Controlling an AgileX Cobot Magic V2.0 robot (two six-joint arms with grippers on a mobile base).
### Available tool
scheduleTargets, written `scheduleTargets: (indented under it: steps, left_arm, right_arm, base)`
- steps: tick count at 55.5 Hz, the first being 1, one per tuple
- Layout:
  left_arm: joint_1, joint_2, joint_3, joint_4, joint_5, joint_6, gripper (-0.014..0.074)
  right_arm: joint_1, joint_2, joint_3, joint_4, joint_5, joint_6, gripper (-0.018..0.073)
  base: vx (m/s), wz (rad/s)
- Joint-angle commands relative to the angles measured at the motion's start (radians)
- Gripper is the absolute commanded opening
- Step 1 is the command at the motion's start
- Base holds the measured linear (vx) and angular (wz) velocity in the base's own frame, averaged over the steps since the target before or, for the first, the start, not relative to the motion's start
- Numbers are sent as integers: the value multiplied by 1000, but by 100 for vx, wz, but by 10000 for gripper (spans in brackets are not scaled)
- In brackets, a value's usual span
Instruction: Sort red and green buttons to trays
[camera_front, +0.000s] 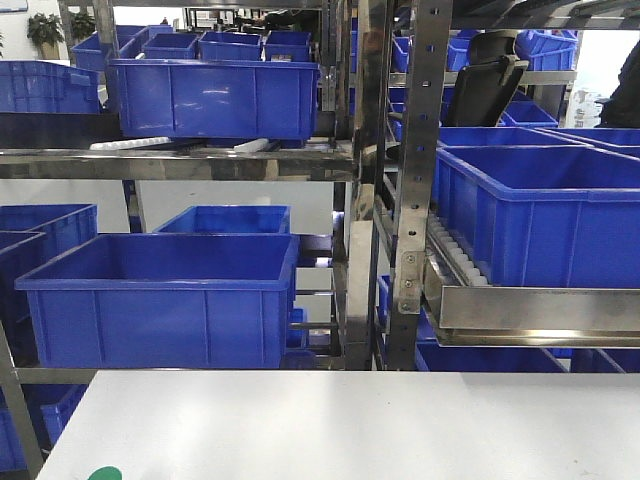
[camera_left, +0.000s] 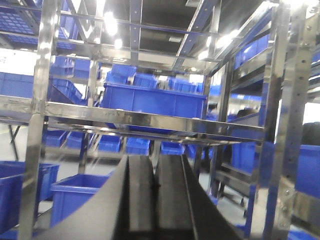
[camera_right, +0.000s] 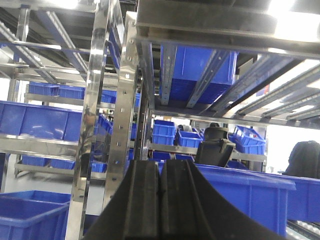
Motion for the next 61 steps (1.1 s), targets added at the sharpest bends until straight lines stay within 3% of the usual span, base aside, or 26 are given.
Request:
scheduleTargets:
  steps: [1, 14, 27, 36, 51, 56, 61]
  left_arm:
    - [-8, 155, -151, 23, -20, 21, -6]
    - [-8, 390, -303, 20, -127, 27, -6]
    - [-8, 475, -313, 20, -202, 27, 33]
    - [-8, 487, -313, 20, -202, 26, 160]
    - [-8, 487, -313, 20, -194, 26, 461]
    - [-8, 487, -313, 20, -195, 26, 507]
    - [-8, 487, -313, 20, -196, 26, 516]
  right_arm:
    - [-3, 179, -141, 0, -64, 0, 0]
    - [-3, 411, -240, 0, -93, 1, 0]
    - [-3, 441, -240, -3, -70, 4, 62]
    - [-3, 440, -240, -3, -58, 4, 234]
    - [-3, 440, -240, -5, -81, 3, 671]
    - [-2, 440, -240, 10, -143, 9, 730]
    - [-2, 448, -230, 36, -165, 12, 724]
  base:
    - [0, 0]
    - [0, 0]
    - [0, 0]
    - [0, 0]
    - [0, 0]
    - [0, 0]
    - [0, 0]
